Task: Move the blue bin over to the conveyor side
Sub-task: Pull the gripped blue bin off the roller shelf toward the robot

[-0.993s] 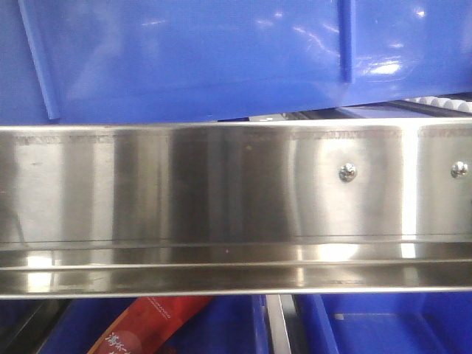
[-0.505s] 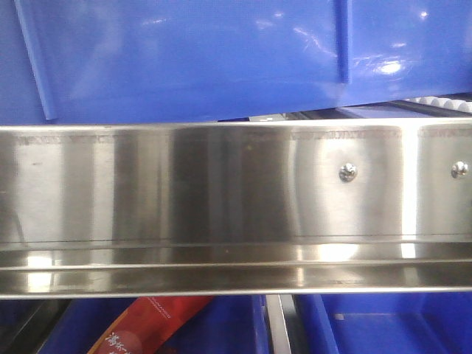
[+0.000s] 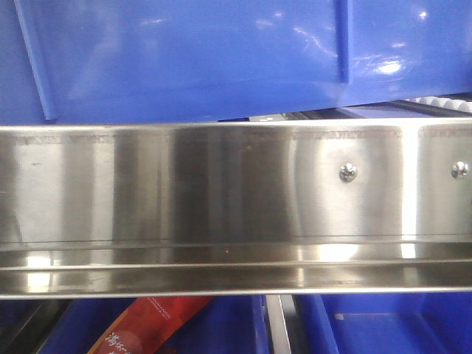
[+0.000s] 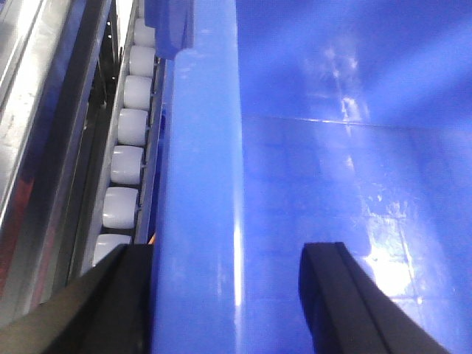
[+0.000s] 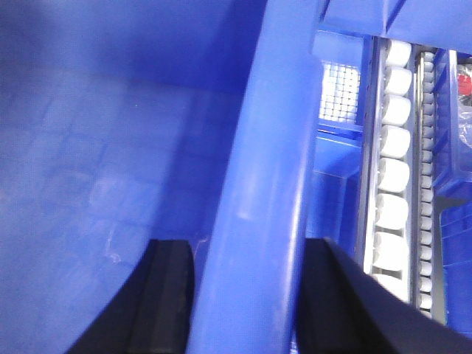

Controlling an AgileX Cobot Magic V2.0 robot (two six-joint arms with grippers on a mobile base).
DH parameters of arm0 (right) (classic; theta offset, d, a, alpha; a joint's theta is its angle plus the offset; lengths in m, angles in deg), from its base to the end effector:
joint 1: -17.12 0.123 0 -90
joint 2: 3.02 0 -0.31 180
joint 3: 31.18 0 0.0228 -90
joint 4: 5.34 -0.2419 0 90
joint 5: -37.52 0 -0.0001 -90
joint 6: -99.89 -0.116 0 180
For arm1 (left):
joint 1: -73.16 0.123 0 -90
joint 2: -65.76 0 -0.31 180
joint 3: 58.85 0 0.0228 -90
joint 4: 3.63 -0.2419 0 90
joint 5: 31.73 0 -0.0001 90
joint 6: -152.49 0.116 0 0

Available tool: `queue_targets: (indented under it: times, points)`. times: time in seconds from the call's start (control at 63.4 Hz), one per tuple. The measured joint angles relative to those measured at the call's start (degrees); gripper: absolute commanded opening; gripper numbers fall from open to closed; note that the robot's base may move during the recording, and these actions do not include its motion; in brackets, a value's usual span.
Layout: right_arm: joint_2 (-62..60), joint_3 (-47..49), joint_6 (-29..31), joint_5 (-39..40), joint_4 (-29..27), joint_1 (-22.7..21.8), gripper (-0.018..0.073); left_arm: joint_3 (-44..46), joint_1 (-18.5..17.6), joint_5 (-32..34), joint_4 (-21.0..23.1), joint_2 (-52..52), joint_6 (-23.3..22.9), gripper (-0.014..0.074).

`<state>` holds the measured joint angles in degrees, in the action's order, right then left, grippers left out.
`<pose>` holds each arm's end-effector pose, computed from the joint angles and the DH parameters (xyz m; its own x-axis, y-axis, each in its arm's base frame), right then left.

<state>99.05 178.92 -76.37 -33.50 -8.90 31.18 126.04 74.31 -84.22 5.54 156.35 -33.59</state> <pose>0.3451 0.0935 0.4302 -0.7610 -0.2369 -0.6039 -0.3114 0.9501 0.0197 0.3201 -0.0083 0.3885 -0.7388 -0.2159 -0.6384 -0.0866 0.9698 -0.2278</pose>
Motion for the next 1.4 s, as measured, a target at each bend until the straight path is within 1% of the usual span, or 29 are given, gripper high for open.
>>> queue_targets:
  times: [0.536,0.71,1.041,1.403]
  points:
    - [-1.6,-0.5,-0.4,-1.1,-0.1,0.0,-0.0081,0.3,0.0,-1.5,0.0,0.0,-0.1,-0.0020]
    - [-1.6,-0.5,-0.2,-1.3,0.0,0.0,-0.0081,0.4,0.2,-1.6,-1.6,0.0,0.7,-0.0020]
    - [-1.6,-0.5,0.0,-1.5,0.1,0.0,-0.0081,2.1,0.2,-4.2,-1.9,0.3,1.0,-0.0020]
    - [-1.7,-0.5,0.0,-1.7,0.2,0.0,-0.0081,2.2,0.2,-4.5,-1.9,0.3,1.0,-0.0020]
